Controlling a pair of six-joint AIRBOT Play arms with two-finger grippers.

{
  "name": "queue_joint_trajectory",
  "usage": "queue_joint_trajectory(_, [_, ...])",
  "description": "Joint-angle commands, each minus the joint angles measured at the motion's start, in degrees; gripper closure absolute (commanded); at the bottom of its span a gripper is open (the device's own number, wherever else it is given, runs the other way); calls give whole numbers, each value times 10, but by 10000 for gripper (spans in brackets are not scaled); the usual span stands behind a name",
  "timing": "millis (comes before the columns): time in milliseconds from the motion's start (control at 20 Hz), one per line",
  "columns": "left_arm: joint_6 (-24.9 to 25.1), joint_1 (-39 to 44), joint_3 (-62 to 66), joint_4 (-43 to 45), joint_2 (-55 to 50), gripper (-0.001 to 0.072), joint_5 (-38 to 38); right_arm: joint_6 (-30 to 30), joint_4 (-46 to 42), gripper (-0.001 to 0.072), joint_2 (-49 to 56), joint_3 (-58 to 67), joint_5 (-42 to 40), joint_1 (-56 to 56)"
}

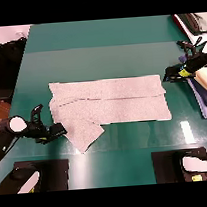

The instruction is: Fold the shirts.

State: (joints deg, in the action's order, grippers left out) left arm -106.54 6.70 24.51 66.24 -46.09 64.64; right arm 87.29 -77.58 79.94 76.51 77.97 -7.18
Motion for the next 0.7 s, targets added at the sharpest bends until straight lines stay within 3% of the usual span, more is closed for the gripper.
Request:
queue_joint_trajectory(0, [5,0,-5,-8,-1,102,-24,1,0,259,-1,0,1,0])
queue_joint_trajectory(550, [23,0,-23,-55,-3,103,-66,1,0,259,-1,0,6,1])
queue_joint_trajectory(600, [24,0,-23,-57,-3,133,-72,1,0,259,-1,0,6,1])
queue_joint_trajectory(650, [37,0,-23,-60,-3,293,-77,1,0,259,-1,0,7,0])
